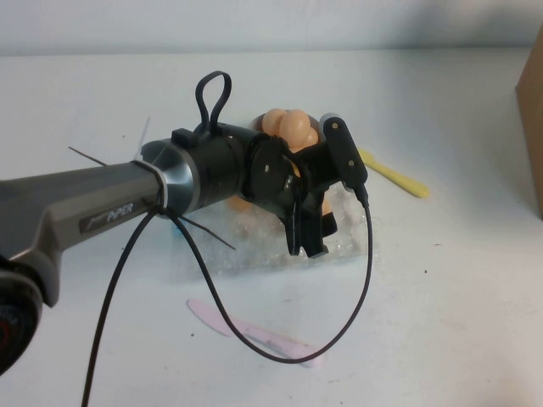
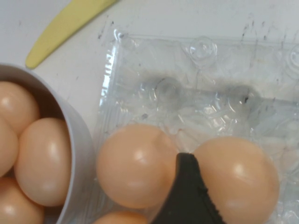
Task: Take an egg out of the egg box
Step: Pick up the egg from the plastic box
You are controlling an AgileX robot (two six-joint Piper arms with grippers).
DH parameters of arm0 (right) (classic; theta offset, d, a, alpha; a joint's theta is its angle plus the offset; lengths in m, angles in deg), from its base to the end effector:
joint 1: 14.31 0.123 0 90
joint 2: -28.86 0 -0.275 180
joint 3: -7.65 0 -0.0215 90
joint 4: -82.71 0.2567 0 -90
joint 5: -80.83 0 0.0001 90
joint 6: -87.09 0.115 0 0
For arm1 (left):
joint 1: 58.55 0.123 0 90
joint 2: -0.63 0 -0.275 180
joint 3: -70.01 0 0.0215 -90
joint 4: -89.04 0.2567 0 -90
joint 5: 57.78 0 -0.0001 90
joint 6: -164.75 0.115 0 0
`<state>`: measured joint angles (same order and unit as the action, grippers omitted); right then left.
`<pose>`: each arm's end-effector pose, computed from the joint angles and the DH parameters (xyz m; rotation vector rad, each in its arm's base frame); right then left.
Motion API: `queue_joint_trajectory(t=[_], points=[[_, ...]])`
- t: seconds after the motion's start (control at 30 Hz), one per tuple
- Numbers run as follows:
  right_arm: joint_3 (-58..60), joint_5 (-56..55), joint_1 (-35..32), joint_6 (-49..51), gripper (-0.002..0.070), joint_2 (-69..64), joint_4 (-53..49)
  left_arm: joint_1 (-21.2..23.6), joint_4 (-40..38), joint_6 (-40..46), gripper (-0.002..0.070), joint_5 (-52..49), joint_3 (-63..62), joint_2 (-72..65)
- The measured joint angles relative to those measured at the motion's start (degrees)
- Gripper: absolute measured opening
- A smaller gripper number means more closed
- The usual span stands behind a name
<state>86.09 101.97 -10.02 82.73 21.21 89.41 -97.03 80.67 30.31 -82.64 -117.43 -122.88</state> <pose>0.0913 0.0117 0.1647 -0.0682 1.8693 0.1138 0.3592 -0.2945 0.1699 1.5398 1.9121 -0.0792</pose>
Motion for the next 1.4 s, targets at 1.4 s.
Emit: queue_joint_trajectory(t=[1.4], points=[[0.0, 0.0, 0.0, 0.0, -0.0017, 0.0, 0.0, 0.0, 1.77, 0.11, 0.0396, -0.19, 0.0, -1.0]])
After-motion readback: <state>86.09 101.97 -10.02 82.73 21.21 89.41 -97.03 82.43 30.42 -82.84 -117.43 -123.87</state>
